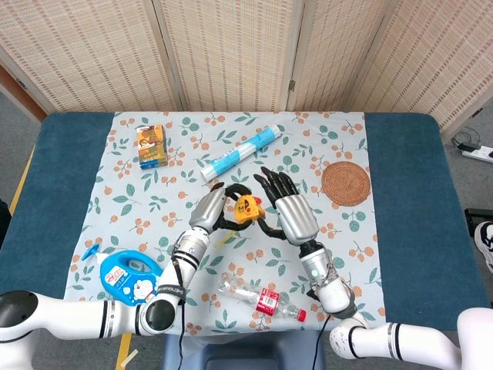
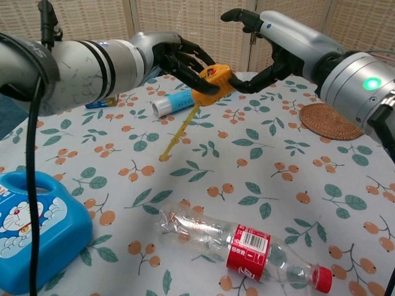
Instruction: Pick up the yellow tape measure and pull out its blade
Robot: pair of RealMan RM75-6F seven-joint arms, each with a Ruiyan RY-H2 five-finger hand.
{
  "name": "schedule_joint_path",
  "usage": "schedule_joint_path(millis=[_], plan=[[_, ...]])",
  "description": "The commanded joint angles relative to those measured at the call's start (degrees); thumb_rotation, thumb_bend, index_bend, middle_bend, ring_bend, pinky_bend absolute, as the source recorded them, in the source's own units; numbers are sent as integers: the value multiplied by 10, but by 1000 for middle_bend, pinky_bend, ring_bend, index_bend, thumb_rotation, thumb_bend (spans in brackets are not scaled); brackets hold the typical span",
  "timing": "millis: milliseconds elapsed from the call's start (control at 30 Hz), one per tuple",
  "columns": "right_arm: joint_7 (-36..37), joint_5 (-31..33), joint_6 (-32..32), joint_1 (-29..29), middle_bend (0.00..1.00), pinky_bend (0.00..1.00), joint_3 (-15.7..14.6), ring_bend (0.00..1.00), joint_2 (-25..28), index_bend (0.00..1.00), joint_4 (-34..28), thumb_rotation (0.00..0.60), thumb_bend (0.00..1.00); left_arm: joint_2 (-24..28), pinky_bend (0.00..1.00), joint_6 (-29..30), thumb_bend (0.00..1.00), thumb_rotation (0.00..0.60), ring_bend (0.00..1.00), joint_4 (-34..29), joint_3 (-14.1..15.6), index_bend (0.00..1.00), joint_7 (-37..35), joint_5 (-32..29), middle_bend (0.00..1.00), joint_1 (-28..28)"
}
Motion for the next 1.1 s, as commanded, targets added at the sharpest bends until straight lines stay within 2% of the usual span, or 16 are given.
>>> schedule_joint_path(millis=[33,733,833,933,1100], plan=[[-3,2,4,1,0,0,1,0,-2,0,2,600,390,1,53,0,363,600,351,0,1,468,-1,1,489,1],[-22,28,33,2,5,0,19,39,1,6,-3,600,392,-3,53,-13,364,600,347,27,10,469,-24,14,489,8],[-31,35,40,2,31,0,22,50,-3,87,-4,600,416,-4,53,-14,364,600,346,31,10,469,-27,17,488,9],[-43,42,47,4,70,0,25,70,-8,214,-4,600,427,-5,53,-16,364,600,345,34,10,469,-31,19,488,10],[-60,55,50,7,119,0,27,94,-13,296,-8,600,428,-6,53,-16,365,600,342,38,8,469,-37,23,488,12]])
